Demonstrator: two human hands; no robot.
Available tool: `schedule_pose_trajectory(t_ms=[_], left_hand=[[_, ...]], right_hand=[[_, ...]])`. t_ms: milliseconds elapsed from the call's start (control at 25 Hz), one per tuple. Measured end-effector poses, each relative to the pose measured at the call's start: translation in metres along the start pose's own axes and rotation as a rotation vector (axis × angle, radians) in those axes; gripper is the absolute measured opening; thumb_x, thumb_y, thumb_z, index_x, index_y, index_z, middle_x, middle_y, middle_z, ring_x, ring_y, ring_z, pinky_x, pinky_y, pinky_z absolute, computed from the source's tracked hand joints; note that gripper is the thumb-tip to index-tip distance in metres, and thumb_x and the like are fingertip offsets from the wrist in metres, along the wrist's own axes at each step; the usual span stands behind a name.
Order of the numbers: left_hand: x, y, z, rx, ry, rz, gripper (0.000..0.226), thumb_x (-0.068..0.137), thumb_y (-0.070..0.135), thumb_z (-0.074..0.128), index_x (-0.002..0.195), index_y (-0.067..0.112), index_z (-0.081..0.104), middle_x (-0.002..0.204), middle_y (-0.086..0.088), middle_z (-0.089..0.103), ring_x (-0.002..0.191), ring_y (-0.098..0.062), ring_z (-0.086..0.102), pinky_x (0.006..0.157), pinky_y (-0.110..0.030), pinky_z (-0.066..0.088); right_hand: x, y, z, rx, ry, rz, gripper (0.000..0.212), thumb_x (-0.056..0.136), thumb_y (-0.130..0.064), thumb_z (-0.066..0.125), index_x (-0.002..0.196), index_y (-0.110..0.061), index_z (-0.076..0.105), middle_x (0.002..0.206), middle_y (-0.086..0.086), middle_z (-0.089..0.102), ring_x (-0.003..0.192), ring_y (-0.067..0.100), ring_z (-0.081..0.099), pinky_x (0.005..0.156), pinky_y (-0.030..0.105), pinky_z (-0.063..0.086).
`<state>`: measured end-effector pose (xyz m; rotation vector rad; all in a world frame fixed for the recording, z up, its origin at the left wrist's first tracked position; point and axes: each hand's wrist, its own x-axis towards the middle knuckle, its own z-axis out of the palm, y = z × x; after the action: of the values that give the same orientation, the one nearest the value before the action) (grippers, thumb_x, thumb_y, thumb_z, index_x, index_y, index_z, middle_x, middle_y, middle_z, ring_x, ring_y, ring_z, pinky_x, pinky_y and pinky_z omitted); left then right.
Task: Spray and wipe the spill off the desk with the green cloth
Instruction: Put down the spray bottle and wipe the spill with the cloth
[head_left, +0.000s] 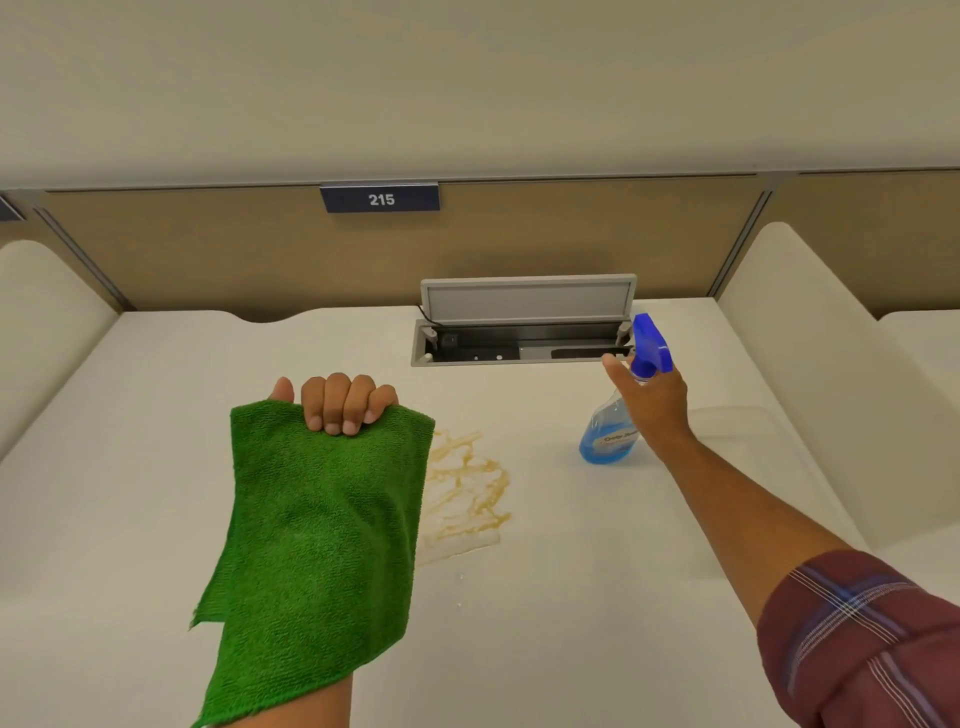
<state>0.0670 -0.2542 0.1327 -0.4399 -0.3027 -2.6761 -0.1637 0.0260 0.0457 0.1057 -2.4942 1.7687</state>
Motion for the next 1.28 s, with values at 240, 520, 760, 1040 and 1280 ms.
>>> schedule_pose_trajectory(t_ms=[240,520,760,1040,1280], left_hand=[[0.002,-0.003,0.005,0.03,0.031,0.001,0.048,0.1,0.038,0.03,0.057,0.018,0.035,0.052,0.001,0.031,0.052,-0.018,0.03,0.061,-0.032,0.026],[0.004,0.002,0.008,0.057,0.022,-0.04,0.048,0.1,0.039,0.033,0.057,0.019,0.036,0.052,0.002,0.033,0.052,-0.018,0.031,0.06,-0.032,0.031],[-0.002,-0.008,0.023,0.006,-0.075,-0.097,0.048,0.101,0.036,0.037,0.057,0.017,0.038,0.054,0.0,0.035,0.053,-0.018,0.033,0.061,-0.034,0.033],[-0.013,0.036,0.006,0.038,0.024,-0.135,0.057,0.096,0.041,0.035,0.049,0.014,0.053,0.046,0.001,0.037,0.045,-0.016,0.036,0.056,-0.029,0.031],[-0.027,0.076,-0.038,0.154,0.368,-0.147,0.039,0.087,0.044,0.061,0.071,0.01,0.071,0.071,-0.006,0.068,0.076,-0.03,0.072,0.075,-0.038,0.055]], right_hand=[[-0.032,-0.009,-0.036,-0.239,-0.046,0.026,0.086,0.089,-0.04,0.085,0.157,-0.015,0.04,0.148,0.01,0.058,0.133,0.03,0.057,0.1,0.038,0.057],[-0.183,-0.065,0.031,0.45,-0.217,0.016,0.038,0.083,-0.044,0.076,0.12,-0.044,0.069,0.114,0.003,0.079,0.102,0.022,0.077,0.085,0.035,0.064],[-0.226,-0.131,0.126,1.167,-1.049,0.233,0.063,0.1,-0.048,0.064,0.14,-0.007,0.039,0.143,0.011,0.043,0.145,0.03,0.034,0.129,0.06,0.02],[-0.276,-0.122,0.117,1.009,-1.008,0.593,0.058,0.105,-0.047,0.059,0.152,-0.014,0.057,0.163,0.014,0.051,0.153,0.033,0.045,0.122,0.05,0.042],[-0.305,-0.117,0.085,1.054,-0.767,0.656,0.058,0.107,-0.049,0.045,0.149,-0.012,0.061,0.158,0.02,0.055,0.147,0.038,0.052,0.113,0.056,0.051]])
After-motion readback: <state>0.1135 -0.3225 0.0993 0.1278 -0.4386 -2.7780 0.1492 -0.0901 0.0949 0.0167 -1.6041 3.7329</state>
